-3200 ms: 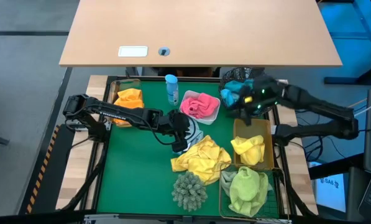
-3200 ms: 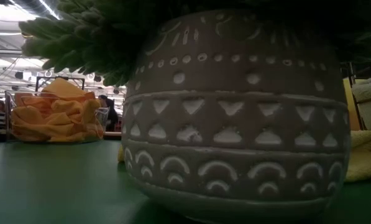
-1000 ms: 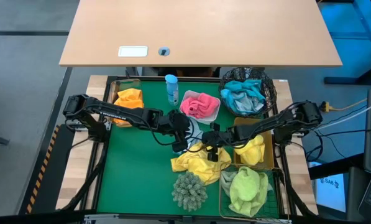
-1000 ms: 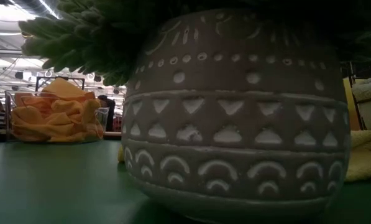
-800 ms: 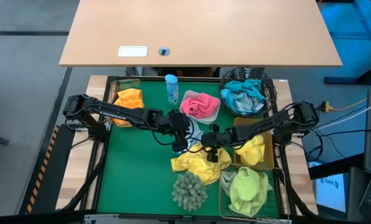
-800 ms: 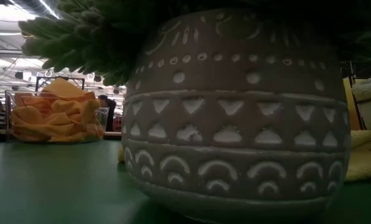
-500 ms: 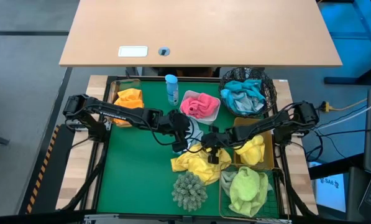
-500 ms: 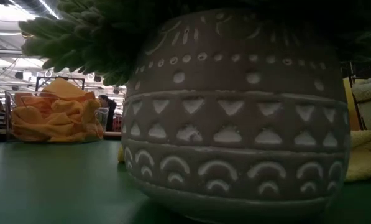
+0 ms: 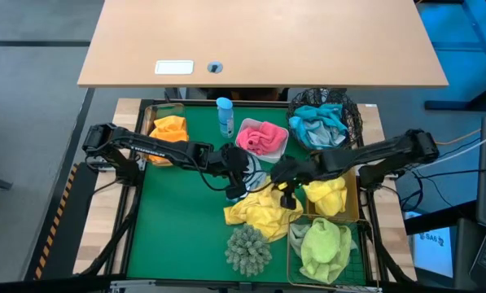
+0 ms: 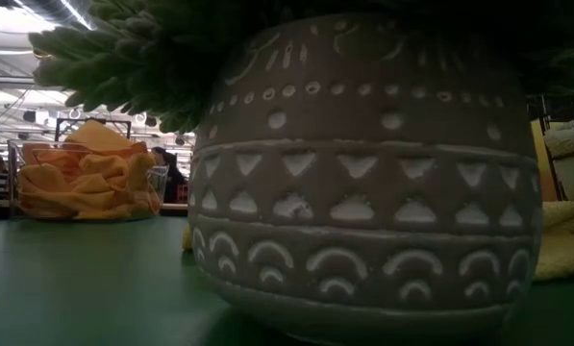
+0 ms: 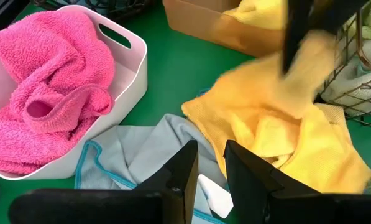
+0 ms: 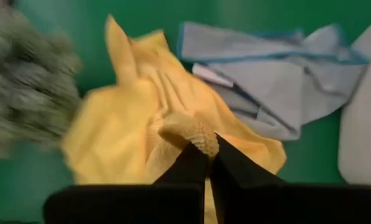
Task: Sort microfiber towel by color & place in baskets
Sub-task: Put the yellow microfiber towel into the yellow bin
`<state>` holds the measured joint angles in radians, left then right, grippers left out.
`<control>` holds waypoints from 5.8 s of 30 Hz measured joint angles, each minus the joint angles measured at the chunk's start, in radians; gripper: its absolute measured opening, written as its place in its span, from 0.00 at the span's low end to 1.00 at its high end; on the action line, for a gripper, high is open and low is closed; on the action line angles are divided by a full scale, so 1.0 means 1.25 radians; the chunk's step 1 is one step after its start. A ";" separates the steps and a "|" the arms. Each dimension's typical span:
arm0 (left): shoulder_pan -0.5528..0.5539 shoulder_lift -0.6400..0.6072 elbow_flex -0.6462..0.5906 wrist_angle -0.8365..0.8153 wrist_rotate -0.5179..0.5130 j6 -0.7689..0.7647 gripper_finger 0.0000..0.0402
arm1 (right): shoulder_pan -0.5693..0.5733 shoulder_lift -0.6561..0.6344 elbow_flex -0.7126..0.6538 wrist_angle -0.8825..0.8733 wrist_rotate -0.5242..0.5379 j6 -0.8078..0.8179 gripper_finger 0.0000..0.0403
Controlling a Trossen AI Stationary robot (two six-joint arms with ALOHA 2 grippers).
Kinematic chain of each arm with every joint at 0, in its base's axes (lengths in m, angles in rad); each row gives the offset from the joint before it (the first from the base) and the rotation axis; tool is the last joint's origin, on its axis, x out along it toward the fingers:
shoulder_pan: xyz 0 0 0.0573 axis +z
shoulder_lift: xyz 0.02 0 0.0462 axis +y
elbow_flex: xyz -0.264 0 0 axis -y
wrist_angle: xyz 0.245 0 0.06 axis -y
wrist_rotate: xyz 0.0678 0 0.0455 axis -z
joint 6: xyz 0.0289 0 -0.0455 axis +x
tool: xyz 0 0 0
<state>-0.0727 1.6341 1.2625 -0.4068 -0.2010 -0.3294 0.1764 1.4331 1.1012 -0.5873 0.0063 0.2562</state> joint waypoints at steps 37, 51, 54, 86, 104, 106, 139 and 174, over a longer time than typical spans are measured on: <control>0.000 0.000 0.000 -0.002 0.000 -0.001 0.19 | 0.000 -0.163 0.869 -0.772 0.037 0.234 0.00; 0.000 0.000 0.000 -0.002 -0.001 -0.003 0.19 | 0.000 -0.316 0.877 -0.788 0.007 0.273 0.00; 0.000 0.000 0.000 -0.002 -0.001 -0.007 0.19 | 0.000 -0.332 0.857 -0.785 0.022 0.273 0.00; 0.000 0.000 0.000 -0.002 -0.001 -0.009 0.19 | 0.000 -0.380 -0.299 -0.521 -0.153 0.336 0.01; 0.000 0.000 0.000 0.000 -0.001 -0.009 0.19 | 0.000 -0.374 -0.323 -0.492 -0.164 0.345 0.07; 0.000 0.000 0.000 0.000 -0.001 -0.009 0.19 | 0.000 -0.373 -0.323 -0.491 -0.175 0.345 0.07; 0.000 0.000 0.000 0.000 -0.001 -0.006 0.19 | 0.000 -0.374 -0.071 -0.590 -0.092 0.401 0.42; 0.000 0.000 0.000 -0.003 -0.001 -0.006 0.19 | 0.001 -0.008 -0.057 -0.400 -0.035 0.086 0.42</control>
<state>-0.0724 1.6341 1.2625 -0.4110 -0.2016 -0.3367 0.1772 1.4235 1.0306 -1.0877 -0.0376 0.3641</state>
